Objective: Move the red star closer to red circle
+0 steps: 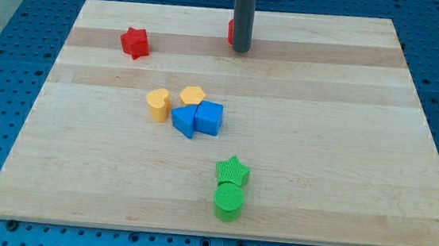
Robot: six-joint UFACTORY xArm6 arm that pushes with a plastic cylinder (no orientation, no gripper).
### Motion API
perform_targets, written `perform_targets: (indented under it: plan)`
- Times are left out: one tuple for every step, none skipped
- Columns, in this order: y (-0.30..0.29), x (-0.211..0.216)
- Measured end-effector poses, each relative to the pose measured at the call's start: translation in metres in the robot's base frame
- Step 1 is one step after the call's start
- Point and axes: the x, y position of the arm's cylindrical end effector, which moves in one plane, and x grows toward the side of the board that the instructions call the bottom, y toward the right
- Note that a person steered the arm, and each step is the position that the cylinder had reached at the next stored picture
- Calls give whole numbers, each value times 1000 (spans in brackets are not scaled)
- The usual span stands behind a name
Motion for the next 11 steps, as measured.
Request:
perform_targets:
  plan:
    - [0, 0]
    - [0, -4]
    - [-7, 9]
    - [-51, 26]
    - [-92, 37]
    - [-112, 41]
    - [-112, 41]
    - [-121, 53]
    - [-135, 69]
    - [-163, 85]
    - [-193, 96]
